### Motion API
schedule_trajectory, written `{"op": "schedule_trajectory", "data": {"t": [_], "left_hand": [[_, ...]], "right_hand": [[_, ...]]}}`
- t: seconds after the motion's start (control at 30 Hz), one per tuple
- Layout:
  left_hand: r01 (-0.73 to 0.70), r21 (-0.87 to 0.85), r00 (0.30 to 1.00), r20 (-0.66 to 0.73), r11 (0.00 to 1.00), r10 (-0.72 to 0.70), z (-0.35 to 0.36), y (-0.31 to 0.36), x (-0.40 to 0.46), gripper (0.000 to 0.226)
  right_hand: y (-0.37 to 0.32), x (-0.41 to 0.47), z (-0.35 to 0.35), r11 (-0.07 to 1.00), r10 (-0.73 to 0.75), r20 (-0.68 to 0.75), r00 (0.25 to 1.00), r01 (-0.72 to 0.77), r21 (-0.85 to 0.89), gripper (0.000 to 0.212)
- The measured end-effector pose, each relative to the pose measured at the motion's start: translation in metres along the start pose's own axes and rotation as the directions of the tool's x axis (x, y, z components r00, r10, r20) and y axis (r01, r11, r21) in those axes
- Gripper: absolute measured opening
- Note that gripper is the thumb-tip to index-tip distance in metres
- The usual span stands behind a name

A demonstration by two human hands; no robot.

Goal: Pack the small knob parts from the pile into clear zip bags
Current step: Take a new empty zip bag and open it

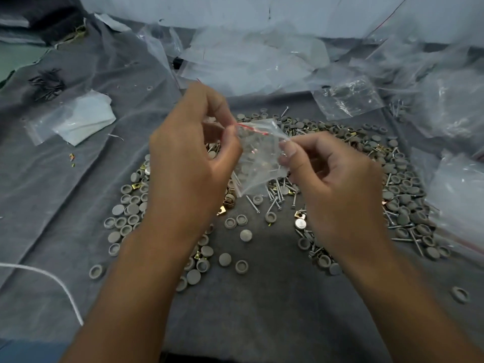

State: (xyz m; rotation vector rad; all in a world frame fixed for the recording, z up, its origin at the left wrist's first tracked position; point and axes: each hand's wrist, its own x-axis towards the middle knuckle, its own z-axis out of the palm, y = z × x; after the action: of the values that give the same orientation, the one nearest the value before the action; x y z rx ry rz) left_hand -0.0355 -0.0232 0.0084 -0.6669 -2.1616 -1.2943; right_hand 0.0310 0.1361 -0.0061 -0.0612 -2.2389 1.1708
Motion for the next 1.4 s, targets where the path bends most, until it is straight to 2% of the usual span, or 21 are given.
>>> {"op": "schedule_trajectory", "data": {"t": [0.07, 0.13, 0.2, 0.23, 0.3, 0.37, 0.43, 0.6, 0.77, 0.83, 0.87, 0.9, 0.97, 1.03, 1.1, 1.2, 1.27, 1.4], "left_hand": [[-0.083, 0.099, 0.996, -0.016, 0.992, 0.085, 0.000, -0.001, -0.001, 0.015], [-0.112, 0.173, 0.991, -0.053, 0.979, 0.123, -0.001, -0.002, 0.000, 0.024], [-0.109, 0.211, 0.990, -0.060, 0.971, 0.124, -0.004, -0.003, 0.003, 0.031], [-0.111, 0.227, 0.991, -0.046, 0.967, 0.125, -0.005, -0.004, 0.004, 0.033], [-0.122, 0.243, 0.992, -0.001, 0.962, 0.126, -0.005, -0.005, 0.004, 0.035], [-0.145, 0.240, 0.989, 0.060, 0.960, 0.134, -0.002, -0.005, 0.002, 0.035], [-0.159, 0.221, 0.985, 0.105, 0.962, 0.139, 0.001, -0.004, 0.002, 0.031], [-0.137, 0.196, 0.984, 0.143, 0.971, 0.110, 0.000, -0.007, 0.002, 0.027], [-0.082, 0.217, 0.961, 0.274, 0.973, 0.020, -0.001, -0.012, 0.000, 0.047], [-0.067, 0.214, 0.948, 0.318, 0.974, -0.005, 0.000, -0.012, 0.000, 0.056], [-0.068, 0.209, 0.942, 0.337, 0.976, -0.006, 0.001, -0.012, 0.001, 0.059], [-0.075, 0.201, 0.936, 0.351, 0.977, 0.000, 0.001, -0.012, 0.001, 0.061], [-0.074, 0.196, 0.928, 0.371, 0.978, -0.004, 0.001, -0.011, 0.000, 0.063], [-0.053, 0.206, 0.919, 0.393, 0.977, -0.033, 0.002, -0.010, 0.000, 0.065], [-0.048, 0.210, 0.908, 0.418, 0.976, -0.045, 0.003, -0.008, -0.002, 0.067], [-0.056, 0.176, 0.894, 0.448, 0.983, -0.030, 0.007, -0.004, -0.004, 0.066], [-0.054, 0.172, 0.892, 0.451, 0.984, -0.030, 0.008, -0.003, -0.004, 0.065], [-0.053, 0.191, 0.884, 0.465, 0.980, -0.042, 0.007, -0.003, -0.004, 0.068]], "right_hand": [[0.000, -0.002, 0.004, 1.000, -0.011, 0.003, 1.000, 0.011, 0.027, 0.008], [0.001, -0.003, 0.004, 0.999, -0.001, 0.039, 0.999, -0.001, 0.049, 0.005], [0.005, -0.006, 0.004, 1.000, 0.009, 0.225, 0.974, -0.004, -0.023, 0.004], [0.006, -0.007, 0.006, 0.995, 0.028, 0.382, 0.924, 0.010, -0.098, 0.007], [0.010, -0.012, 0.014, 0.952, 0.060, 0.645, 0.762, 0.150, -0.266, 0.026], [0.014, -0.015, 0.025, 0.871, 0.045, 0.747, 0.663, 0.340, -0.354, 0.041], [0.016, -0.017, 0.032, 0.831, 0.019, 0.763, 0.646, 0.414, -0.372, 0.044], [0.022, -0.026, 0.036, 0.827, -0.032, 0.716, 0.698, 0.420, -0.373, 0.025], [0.032, -0.029, 0.037, 0.862, 0.033, 0.691, 0.722, 0.329, -0.385, 0.036], [0.027, -0.023, 0.029, 0.927, 0.033, 0.680, 0.732, 0.232, -0.296, 0.031], [0.023, -0.019, 0.024, 0.966, 0.015, 0.636, 0.772, 0.152, -0.208, 0.026], [0.018, -0.014, 0.018, 0.989, -0.026, 0.539, 0.842, 0.101, -0.111, 0.022], [0.006, -0.004, 0.008, 0.995, -0.089, 0.275, 0.957, 0.071, 0.075, 0.012], [-0.001, 0.003, 0.002, 0.980, -0.107, 0.086, 0.991, 0.091, 0.178, 0.009], [-0.004, 0.007, 0.001, 0.981, -0.185, 0.002, 0.983, 0.185, 0.059, 0.009], [0.003, 0.008, 0.002, 0.951, -0.250, 0.085, 0.965, 0.261, -0.167, 0.011], [0.007, 0.007, 0.001, 0.956, -0.220, 0.091, 0.971, 0.233, -0.176, 0.017], [0.001, 0.008, -0.003, 0.975, -0.222, -0.110, 0.969, 0.218, -0.043, 0.022]]}}
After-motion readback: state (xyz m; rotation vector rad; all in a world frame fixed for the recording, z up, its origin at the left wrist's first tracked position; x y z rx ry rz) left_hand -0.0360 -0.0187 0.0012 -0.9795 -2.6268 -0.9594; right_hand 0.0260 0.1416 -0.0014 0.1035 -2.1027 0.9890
